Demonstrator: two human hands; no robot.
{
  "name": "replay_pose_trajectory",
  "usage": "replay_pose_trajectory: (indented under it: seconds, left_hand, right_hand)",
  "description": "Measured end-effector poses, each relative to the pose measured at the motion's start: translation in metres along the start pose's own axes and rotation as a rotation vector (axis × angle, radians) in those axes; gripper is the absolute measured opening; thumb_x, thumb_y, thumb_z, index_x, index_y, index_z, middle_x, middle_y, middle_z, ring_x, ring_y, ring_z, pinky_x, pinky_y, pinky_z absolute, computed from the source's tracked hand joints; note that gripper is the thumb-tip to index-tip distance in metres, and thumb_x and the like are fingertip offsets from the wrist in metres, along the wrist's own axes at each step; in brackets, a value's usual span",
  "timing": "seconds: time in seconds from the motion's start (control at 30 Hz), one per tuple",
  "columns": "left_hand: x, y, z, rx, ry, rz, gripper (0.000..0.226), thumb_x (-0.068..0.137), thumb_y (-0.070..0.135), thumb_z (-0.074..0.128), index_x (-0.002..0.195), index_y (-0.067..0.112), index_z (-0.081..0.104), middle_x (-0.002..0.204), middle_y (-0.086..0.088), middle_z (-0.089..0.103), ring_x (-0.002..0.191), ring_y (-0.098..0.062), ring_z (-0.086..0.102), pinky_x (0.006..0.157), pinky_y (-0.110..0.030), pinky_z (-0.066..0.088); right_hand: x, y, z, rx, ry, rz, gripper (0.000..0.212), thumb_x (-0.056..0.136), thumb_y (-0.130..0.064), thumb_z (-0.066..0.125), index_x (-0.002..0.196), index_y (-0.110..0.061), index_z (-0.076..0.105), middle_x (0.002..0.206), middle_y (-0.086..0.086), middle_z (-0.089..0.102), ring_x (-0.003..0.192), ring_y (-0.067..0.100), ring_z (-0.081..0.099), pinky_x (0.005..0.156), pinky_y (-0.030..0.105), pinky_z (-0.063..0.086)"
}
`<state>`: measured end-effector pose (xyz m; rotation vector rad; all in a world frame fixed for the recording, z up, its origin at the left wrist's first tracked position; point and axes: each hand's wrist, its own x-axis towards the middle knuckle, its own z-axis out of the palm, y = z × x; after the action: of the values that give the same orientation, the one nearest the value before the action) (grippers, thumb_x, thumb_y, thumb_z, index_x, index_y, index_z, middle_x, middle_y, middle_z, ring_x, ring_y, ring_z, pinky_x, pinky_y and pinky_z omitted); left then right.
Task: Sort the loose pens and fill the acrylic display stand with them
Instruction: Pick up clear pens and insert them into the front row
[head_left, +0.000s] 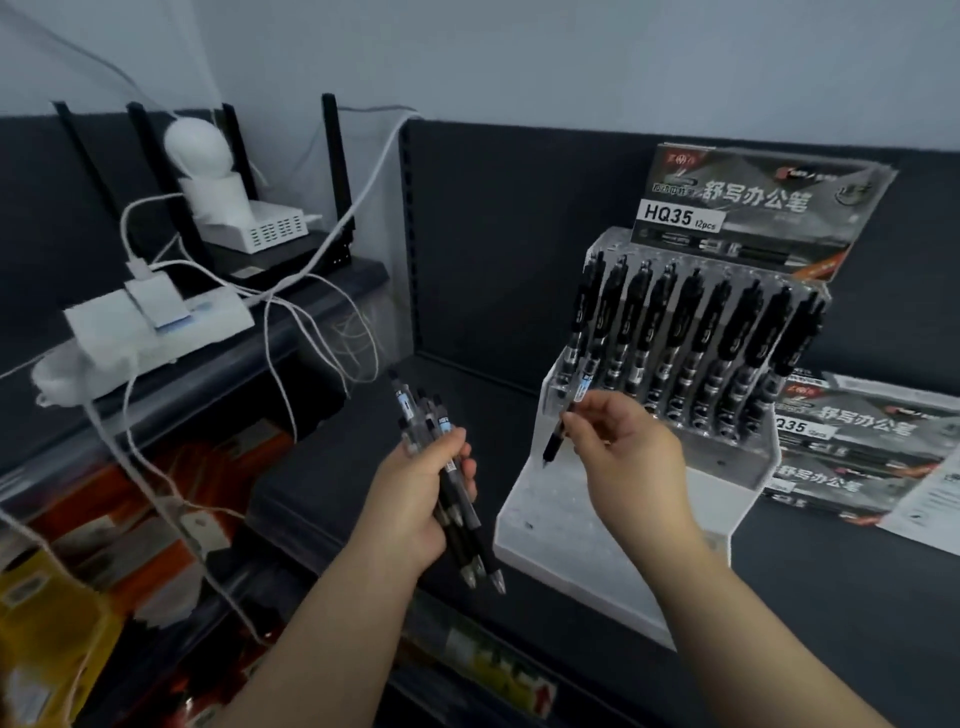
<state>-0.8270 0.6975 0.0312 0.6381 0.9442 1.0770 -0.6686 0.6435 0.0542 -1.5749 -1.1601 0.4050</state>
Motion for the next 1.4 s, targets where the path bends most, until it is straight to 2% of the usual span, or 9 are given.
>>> replay_pose_trajectory:
  seconds: [0.13,0.23,0.53,0.8,0.9,1.0,1.2,1.3,1.4]
  left_hand:
    - [0.02,0.01,-0.005,0.032,-0.111,-0.062,0.012,0.083,0.012,0.068,0.093,0.011,0.06,0.072,-0.001,0.062,0.057,-0.01,0.06,0.052,-0.026,0.049]
    - [0.026,0.013,-0.009,0.054,-0.187,-0.11,0.013,0.083,0.012,0.068,0.094,0.012,0.06,0.072,0.0,0.062,0.057,-0.01,0.06,0.052,-0.025,0.05]
    - [0.032,0.018,-0.018,0.106,-0.317,-0.175,0.008,0.084,0.012,0.067,0.09,0.012,0.061,0.071,-0.001,0.062,0.058,-0.01,0.06,0.051,-0.025,0.051]
    - [0.029,0.018,-0.025,0.107,-0.336,-0.2,0.008,0.084,0.012,0.066,0.09,0.012,0.06,0.07,0.0,0.062,0.057,-0.011,0.06,0.053,-0.026,0.05]
    - [0.027,0.018,-0.027,0.09,-0.341,-0.212,0.006,0.084,0.012,0.066,0.088,0.012,0.06,0.069,-0.001,0.063,0.058,-0.012,0.06,0.055,-0.028,0.049]
    - [0.024,0.018,-0.027,0.081,-0.346,-0.214,0.005,0.085,0.013,0.065,0.087,0.012,0.061,0.071,-0.002,0.064,0.063,-0.014,0.062,0.059,-0.029,0.049]
    - [0.015,0.016,-0.019,0.108,-0.4,-0.229,0.015,0.083,0.019,0.066,0.093,0.009,0.061,0.074,-0.003,0.063,0.061,-0.016,0.064,0.053,-0.03,0.053]
    - [0.012,0.016,-0.016,0.12,-0.42,-0.214,0.012,0.083,0.019,0.066,0.092,0.011,0.062,0.071,-0.002,0.064,0.063,-0.018,0.065,0.06,-0.035,0.054]
    - [0.012,0.015,-0.014,0.117,-0.451,-0.213,0.012,0.084,0.019,0.066,0.092,0.012,0.061,0.07,-0.004,0.064,0.058,-0.019,0.068,0.054,-0.033,0.054]
  right_hand:
    - [-0.001,-0.003,0.019,-0.12,0.079,0.034,0.008,0.089,-0.022,0.061,0.096,-0.027,0.061,0.077,-0.021,0.062,0.072,-0.007,0.058,0.057,0.004,0.042]
    - [-0.007,-0.003,0.03,-0.188,0.11,0.08,0.009,0.09,-0.019,0.059,0.09,-0.028,0.061,0.069,-0.018,0.062,0.06,0.002,0.058,0.05,0.012,0.043]
    - [-0.016,0.0,0.052,-0.47,0.155,0.15,0.013,0.09,-0.022,0.057,0.088,-0.015,0.067,0.077,0.002,0.07,0.068,0.016,0.059,0.059,0.024,0.041]
    - [-0.017,0.002,0.056,-0.474,0.179,0.158,0.011,0.089,-0.022,0.059,0.091,-0.014,0.066,0.079,0.0,0.067,0.071,0.015,0.059,0.06,0.022,0.041]
    - [-0.021,0.001,0.054,-0.405,0.221,0.168,0.01,0.087,-0.024,0.064,0.093,-0.018,0.06,0.076,-0.008,0.06,0.068,0.006,0.054,0.055,0.008,0.035]
    - [-0.032,-0.009,0.052,-0.289,0.273,0.155,0.011,0.086,-0.025,0.065,0.086,-0.02,0.055,0.07,-0.012,0.056,0.064,-0.001,0.051,0.053,0.006,0.038]
    - [-0.053,-0.03,0.066,-0.108,-0.139,0.236,0.009,0.085,-0.031,0.065,0.077,-0.026,0.065,0.07,-0.005,0.066,0.063,0.008,0.06,0.06,0.023,0.051]
    - [-0.053,-0.029,0.067,-0.025,-0.15,0.268,0.011,0.085,-0.027,0.066,0.074,-0.027,0.065,0.067,-0.007,0.063,0.055,0.002,0.054,0.056,0.021,0.047]
    - [-0.051,-0.028,0.064,0.078,-0.127,0.325,0.014,0.085,-0.022,0.066,0.071,-0.02,0.066,0.058,-0.009,0.058,0.046,0.0,0.047,0.051,0.017,0.041]
